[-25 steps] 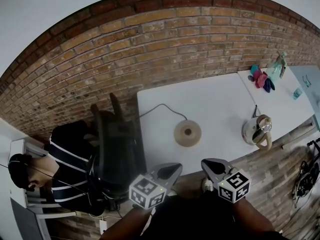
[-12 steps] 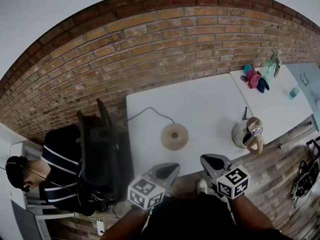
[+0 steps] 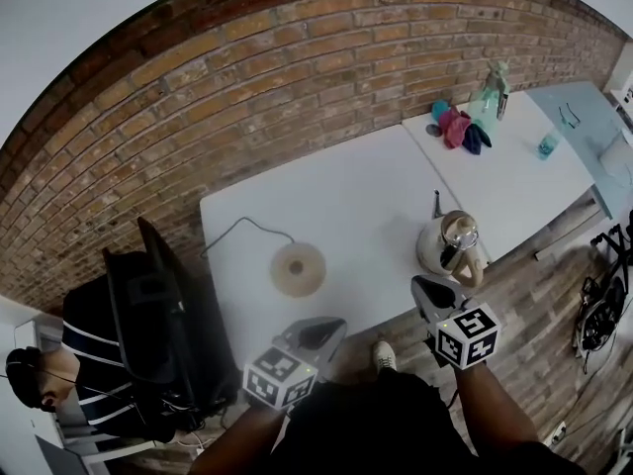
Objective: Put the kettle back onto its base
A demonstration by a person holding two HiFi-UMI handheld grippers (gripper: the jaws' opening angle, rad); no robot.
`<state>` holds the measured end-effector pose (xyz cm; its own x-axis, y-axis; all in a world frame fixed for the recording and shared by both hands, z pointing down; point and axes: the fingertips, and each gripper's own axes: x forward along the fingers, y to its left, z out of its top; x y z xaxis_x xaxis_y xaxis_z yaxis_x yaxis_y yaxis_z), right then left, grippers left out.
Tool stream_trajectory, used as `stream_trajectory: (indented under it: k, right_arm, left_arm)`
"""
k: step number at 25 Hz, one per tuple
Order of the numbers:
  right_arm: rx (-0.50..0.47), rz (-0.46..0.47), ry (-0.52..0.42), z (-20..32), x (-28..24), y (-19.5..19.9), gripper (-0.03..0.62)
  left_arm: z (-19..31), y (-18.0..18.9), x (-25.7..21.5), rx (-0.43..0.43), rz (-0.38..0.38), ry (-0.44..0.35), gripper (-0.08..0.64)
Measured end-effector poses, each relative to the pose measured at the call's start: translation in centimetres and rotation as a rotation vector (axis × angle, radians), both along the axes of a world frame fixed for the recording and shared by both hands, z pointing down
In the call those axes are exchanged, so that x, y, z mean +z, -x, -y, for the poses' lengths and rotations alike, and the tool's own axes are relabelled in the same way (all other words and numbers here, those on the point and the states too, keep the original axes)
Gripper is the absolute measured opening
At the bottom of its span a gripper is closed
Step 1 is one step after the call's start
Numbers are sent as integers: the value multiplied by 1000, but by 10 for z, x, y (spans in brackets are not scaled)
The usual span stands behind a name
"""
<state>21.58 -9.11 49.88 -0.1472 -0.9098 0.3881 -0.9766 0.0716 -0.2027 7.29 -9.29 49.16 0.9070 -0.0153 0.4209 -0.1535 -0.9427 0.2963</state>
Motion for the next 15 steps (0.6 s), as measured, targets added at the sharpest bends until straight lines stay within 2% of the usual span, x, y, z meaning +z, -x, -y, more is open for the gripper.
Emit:
stream_trajectory:
  k: [8, 12, 15]
  right_arm:
    - [171, -46, 42, -41, 8, -93, 33]
    - [211, -111, 63, -52, 20, -129, 68]
    - [217, -145, 112, -59, 35, -147, 112]
  left_arm:
    - [-24, -65, 4, 118, 8, 9, 2]
    - [-31, -93, 15, 153, 12, 11, 2]
    - [-33, -109, 17, 164, 15, 15, 1]
